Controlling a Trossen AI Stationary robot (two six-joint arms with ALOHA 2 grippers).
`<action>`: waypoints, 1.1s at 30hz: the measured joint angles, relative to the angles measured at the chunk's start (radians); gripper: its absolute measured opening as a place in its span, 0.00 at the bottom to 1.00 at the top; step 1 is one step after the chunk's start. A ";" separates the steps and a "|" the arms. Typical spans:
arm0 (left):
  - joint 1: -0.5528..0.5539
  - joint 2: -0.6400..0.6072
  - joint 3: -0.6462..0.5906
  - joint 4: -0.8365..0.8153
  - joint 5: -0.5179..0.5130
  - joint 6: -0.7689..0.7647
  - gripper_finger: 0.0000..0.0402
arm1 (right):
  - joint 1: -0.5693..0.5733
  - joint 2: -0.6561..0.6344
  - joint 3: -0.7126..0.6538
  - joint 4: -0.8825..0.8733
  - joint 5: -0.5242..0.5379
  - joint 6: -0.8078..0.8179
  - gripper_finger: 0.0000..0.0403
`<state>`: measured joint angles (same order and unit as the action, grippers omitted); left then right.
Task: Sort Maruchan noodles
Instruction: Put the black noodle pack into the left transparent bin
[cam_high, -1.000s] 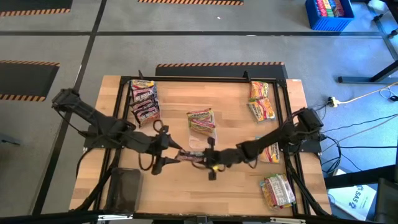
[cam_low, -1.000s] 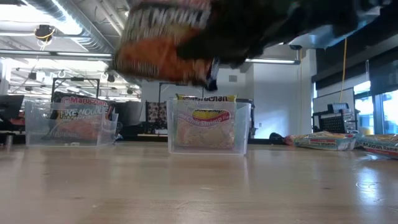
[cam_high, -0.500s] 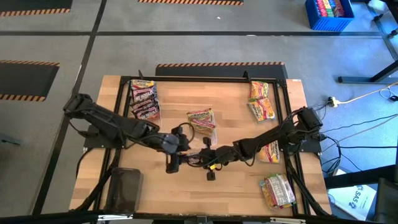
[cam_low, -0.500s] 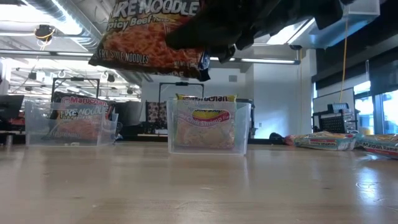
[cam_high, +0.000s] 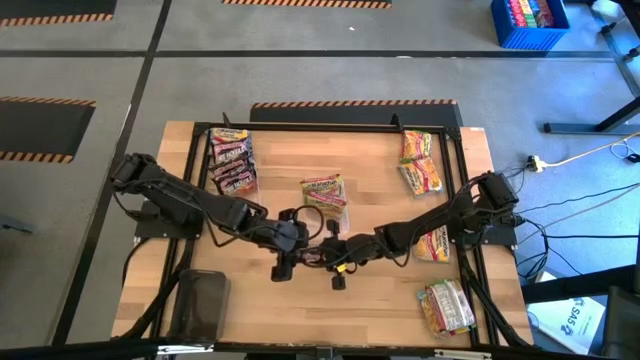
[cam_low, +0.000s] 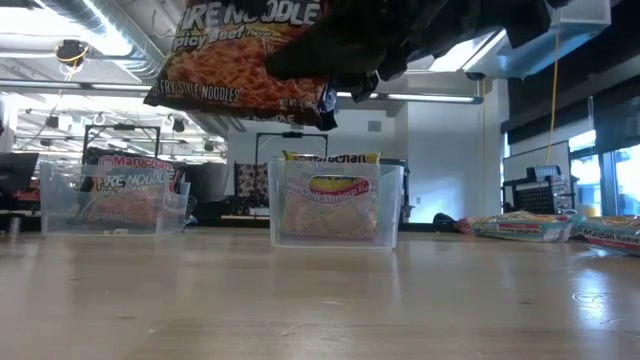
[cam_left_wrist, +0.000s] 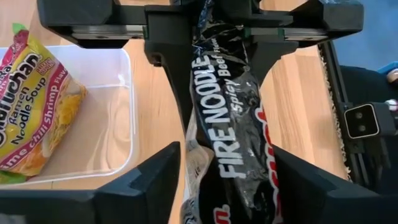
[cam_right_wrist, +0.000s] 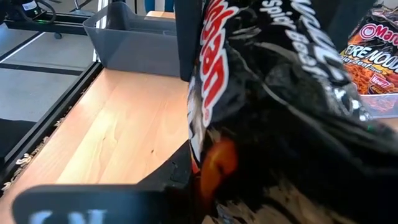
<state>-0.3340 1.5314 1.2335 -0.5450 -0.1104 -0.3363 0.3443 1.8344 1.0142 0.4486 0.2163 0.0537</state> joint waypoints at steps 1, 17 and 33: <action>0.000 0.000 0.000 -0.003 0.003 0.000 0.50 | 0.000 0.000 0.000 0.003 -0.002 0.000 0.23; -0.006 -0.021 0.000 -0.082 -0.021 -0.007 0.32 | 0.006 -0.066 -0.001 -0.074 -0.012 0.021 0.53; -0.045 -0.401 -0.002 -0.626 -0.349 -0.254 0.32 | 0.130 -0.196 -0.004 -0.325 0.036 0.018 0.56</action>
<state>-0.3791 1.1309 1.2320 -1.1709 -0.4598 -0.5906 0.4743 1.6382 1.0100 0.1233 0.2527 0.0714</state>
